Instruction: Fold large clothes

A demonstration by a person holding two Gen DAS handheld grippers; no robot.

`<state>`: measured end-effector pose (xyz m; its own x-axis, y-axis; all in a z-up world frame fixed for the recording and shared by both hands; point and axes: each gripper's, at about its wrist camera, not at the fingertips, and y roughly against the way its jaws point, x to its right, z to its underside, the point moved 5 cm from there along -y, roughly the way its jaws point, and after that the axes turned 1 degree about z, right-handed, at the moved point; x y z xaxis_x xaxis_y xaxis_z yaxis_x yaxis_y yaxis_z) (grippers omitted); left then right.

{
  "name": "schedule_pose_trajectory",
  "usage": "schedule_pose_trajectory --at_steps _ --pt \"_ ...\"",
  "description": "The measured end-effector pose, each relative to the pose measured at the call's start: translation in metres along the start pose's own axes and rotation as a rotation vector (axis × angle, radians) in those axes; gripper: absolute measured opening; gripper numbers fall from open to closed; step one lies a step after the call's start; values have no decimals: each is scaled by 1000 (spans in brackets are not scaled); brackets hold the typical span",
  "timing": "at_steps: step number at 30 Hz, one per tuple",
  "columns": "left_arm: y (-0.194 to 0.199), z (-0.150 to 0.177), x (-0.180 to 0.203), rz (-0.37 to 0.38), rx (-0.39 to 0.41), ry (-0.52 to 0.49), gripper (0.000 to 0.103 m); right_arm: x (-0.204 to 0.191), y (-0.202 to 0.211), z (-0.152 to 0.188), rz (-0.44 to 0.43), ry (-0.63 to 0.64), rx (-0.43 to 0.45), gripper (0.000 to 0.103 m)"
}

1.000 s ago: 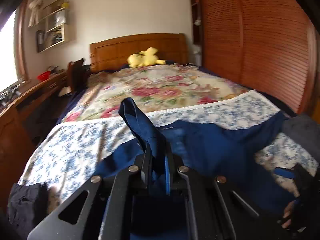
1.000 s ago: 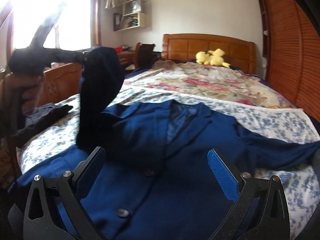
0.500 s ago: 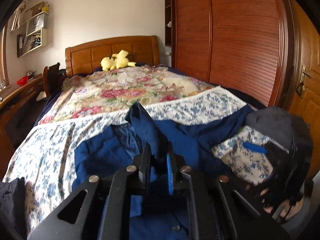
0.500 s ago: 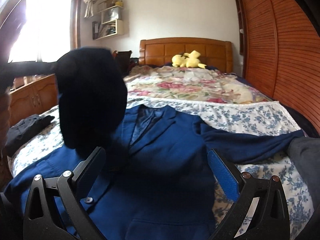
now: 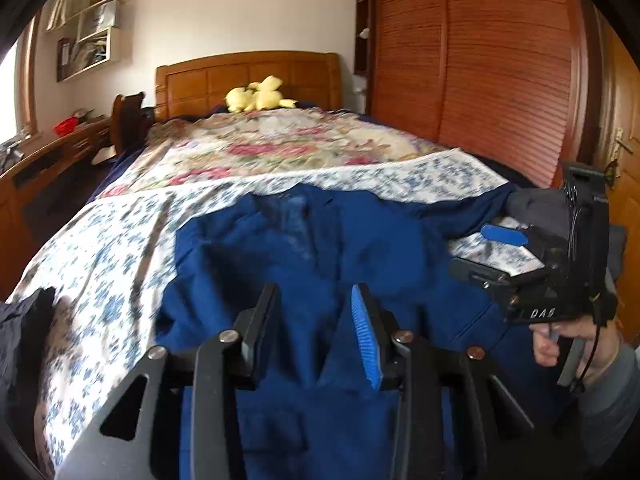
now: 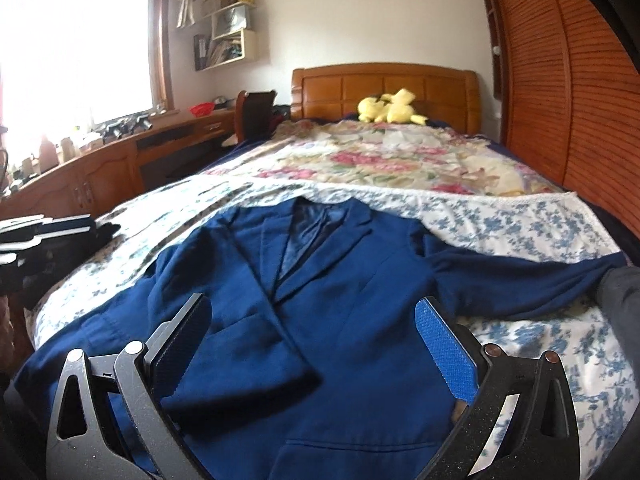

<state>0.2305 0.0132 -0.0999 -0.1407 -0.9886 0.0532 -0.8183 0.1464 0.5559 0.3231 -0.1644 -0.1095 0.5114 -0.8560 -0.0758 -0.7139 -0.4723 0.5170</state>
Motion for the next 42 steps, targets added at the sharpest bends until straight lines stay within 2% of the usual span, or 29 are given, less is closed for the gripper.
schedule_pose_trajectory --at_steps 7,9,15,20,22,23,24,25,26,29,34,36,39,42 --pt "18 23 -27 -11 7 38 43 -31 -29 21 -39 61 -84 100" --pt "23 29 -34 -11 13 53 53 -44 -37 29 -57 85 -112 96" --pt "34 36 -51 -21 17 72 54 -81 -61 47 -139 135 -224 78" --pt "43 40 -60 -21 24 84 54 -110 -68 59 -209 174 -306 73" --pt "45 40 -63 -22 27 84 54 -119 -71 64 -211 199 -338 66" --pt "47 41 -64 -24 30 83 54 -122 -73 67 -201 214 -351 51" --pt "49 42 -65 -25 33 83 54 -124 -75 71 -189 235 -367 31" --pt "50 42 -65 -23 34 85 54 -126 -74 74 -186 248 -373 20" --pt "52 43 -65 -16 36 87 54 -125 -73 75 -180 255 -368 10" --pt "53 44 -65 -6 38 86 54 -116 -56 66 -155 227 -313 4" --pt "53 45 -62 3 36 78 54 -79 -5 28 -78 130 -115 3" --pt "50 45 -59 8 28 73 54 -65 14 17 -56 83 -70 3" --pt "48 45 -54 14 21 60 54 -51 38 15 -39 31 -40 3" --pt "46 45 -48 22 17 48 54 -52 52 25 -40 16 -45 3"
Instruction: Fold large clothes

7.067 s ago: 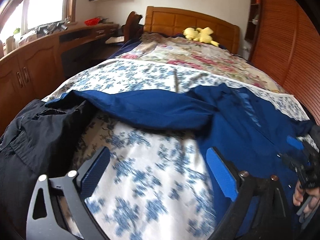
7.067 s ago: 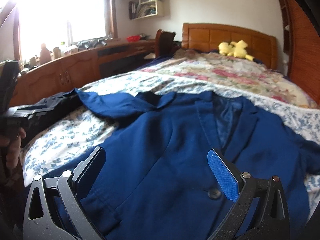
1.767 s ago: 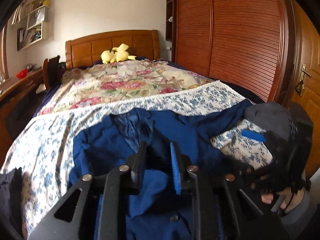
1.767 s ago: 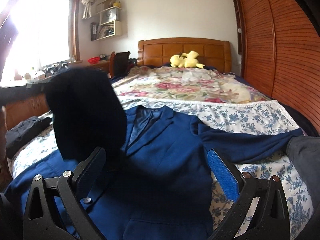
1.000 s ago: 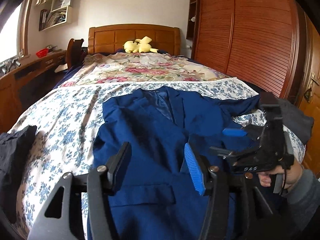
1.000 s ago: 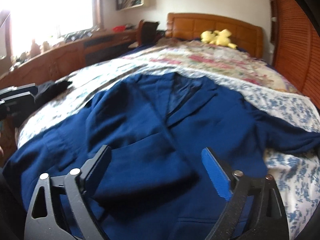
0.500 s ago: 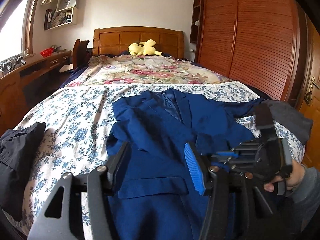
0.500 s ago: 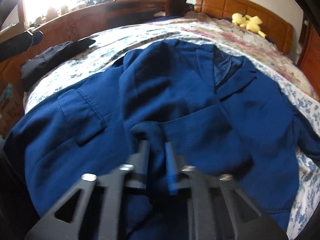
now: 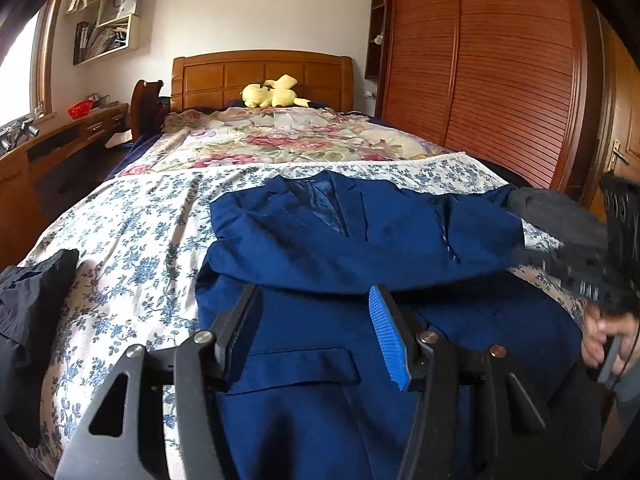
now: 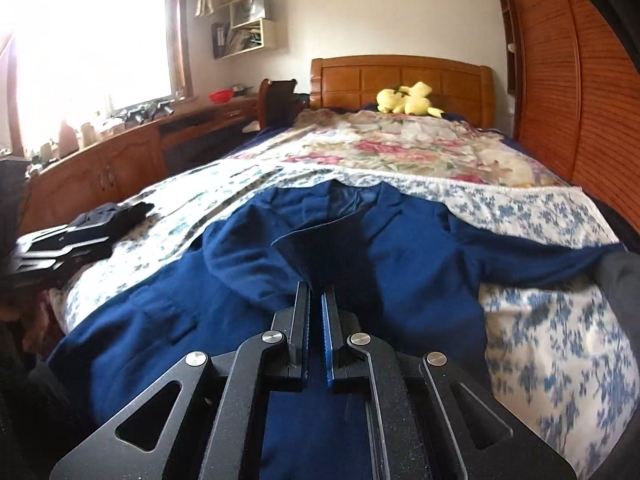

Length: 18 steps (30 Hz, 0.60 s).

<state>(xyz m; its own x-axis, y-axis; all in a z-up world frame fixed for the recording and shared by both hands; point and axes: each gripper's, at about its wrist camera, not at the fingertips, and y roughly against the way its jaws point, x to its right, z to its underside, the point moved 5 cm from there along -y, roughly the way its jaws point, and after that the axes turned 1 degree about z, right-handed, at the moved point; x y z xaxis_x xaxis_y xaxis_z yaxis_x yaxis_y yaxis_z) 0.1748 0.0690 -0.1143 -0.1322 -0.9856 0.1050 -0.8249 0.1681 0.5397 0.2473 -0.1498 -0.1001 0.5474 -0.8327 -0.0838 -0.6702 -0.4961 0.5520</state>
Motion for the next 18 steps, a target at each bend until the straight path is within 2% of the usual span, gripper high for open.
schedule_pose_trajectory --at_steps 9,14,16,18 --pt "-7 0 15 22 -14 -24 54 -15 -9 72 -15 -57 -178 4" --pt "-9 4 20 28 -29 -39 54 -7 0 91 12 -66 -216 8" --pt "-9 4 21 31 -27 -40 54 0 6 96 38 -66 -225 12" --pt "-9 3 22 31 -27 -40 54 7 13 97 61 -69 -226 26"
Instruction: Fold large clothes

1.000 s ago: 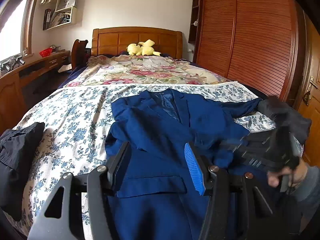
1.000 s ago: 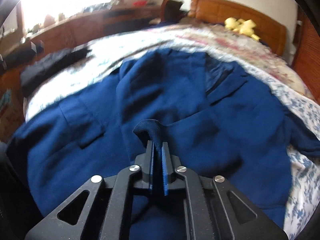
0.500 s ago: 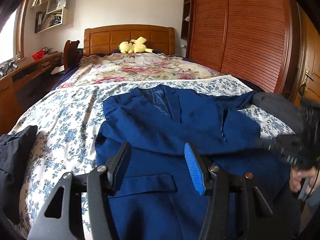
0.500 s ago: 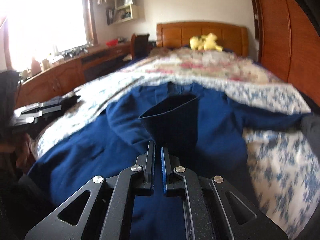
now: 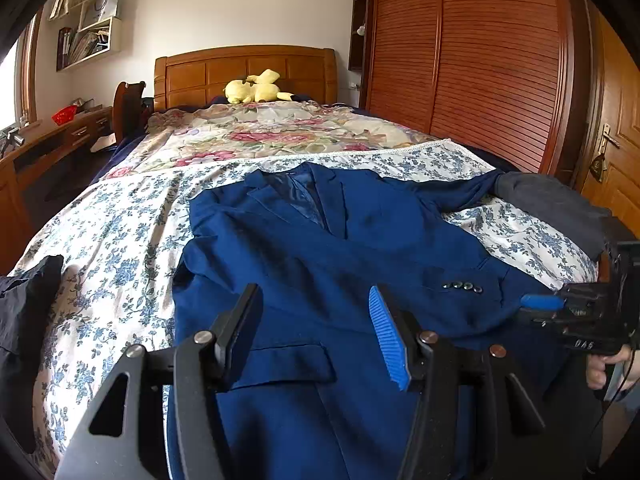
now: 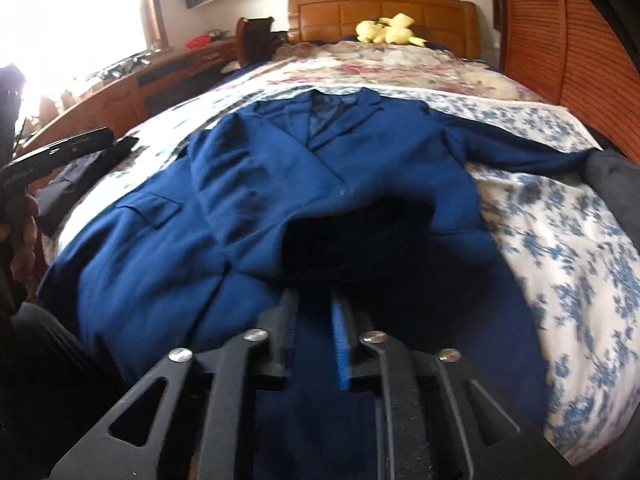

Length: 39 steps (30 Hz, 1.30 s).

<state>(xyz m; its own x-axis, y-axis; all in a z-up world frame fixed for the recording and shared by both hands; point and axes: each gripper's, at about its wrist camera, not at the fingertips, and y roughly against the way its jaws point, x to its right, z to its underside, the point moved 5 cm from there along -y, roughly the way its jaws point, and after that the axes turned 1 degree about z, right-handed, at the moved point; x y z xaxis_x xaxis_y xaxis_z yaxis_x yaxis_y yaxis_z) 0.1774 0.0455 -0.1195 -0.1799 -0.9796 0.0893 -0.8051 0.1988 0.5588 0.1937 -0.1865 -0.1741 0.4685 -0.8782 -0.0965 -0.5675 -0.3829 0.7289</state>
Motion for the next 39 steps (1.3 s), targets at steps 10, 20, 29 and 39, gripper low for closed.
schedule_pose_trajectory --at_steps 10,20,29,39 --pt "-6 0 11 13 -2 -6 54 46 3 -37 65 -2 41 45" --pt "-15 6 24 23 -28 -39 54 60 -65 -31 37 29 -132 44" --pt "-15 5 28 5 -19 -32 54 37 -22 -54 -47 127 48 6" --pt "-20 -19 44 -5 5 -60 54 55 0 -80 61 105 112 7"
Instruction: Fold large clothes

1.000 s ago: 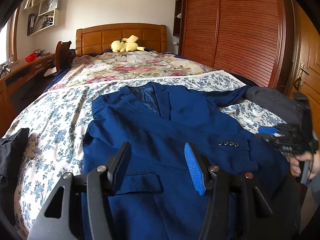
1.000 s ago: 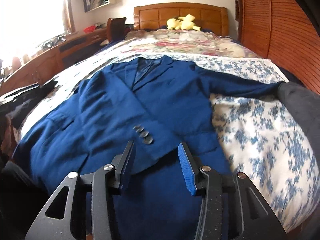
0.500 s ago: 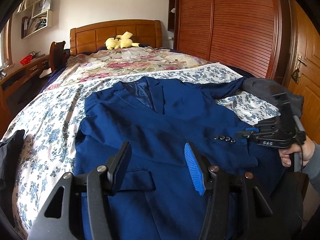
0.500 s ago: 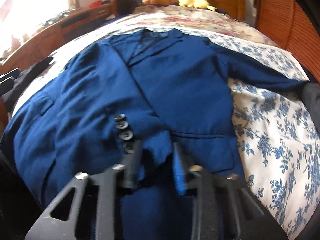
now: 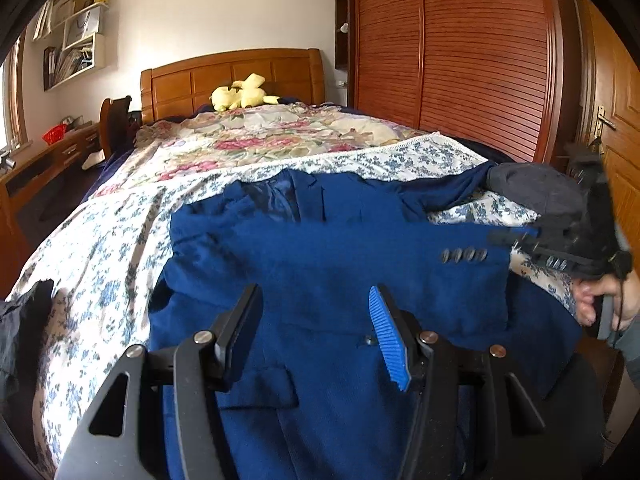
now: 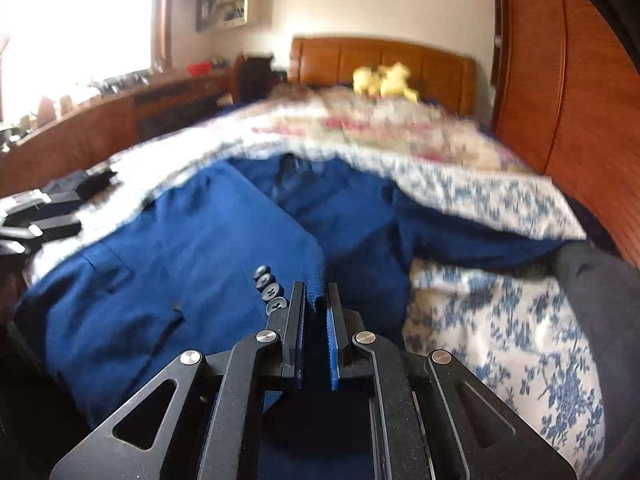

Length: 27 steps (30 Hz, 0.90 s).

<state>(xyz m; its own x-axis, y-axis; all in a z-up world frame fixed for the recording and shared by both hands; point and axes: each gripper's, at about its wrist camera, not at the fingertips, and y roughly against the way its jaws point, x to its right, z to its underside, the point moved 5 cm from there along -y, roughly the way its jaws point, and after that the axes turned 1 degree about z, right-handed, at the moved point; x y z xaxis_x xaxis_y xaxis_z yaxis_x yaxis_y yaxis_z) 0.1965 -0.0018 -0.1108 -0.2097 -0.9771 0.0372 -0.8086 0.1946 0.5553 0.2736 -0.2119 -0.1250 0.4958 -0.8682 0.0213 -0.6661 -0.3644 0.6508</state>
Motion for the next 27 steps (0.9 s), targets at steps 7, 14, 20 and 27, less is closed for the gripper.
schedule_pose_trajectory --at_steps 7,14,20,27 --pt "-25 -18 -2 11 20 4 54 25 -30 20 48 -37 -59 37" --pt "-75 -22 -8 29 15 37 54 27 -39 21 -12 -53 -45 47" --pt "-112 -13 -14 35 0 48 54 15 -67 31 -47 -15 -112 47" --pt "-130 3 -13 46 -23 43 54 15 -86 48 -68 -26 -163 48"
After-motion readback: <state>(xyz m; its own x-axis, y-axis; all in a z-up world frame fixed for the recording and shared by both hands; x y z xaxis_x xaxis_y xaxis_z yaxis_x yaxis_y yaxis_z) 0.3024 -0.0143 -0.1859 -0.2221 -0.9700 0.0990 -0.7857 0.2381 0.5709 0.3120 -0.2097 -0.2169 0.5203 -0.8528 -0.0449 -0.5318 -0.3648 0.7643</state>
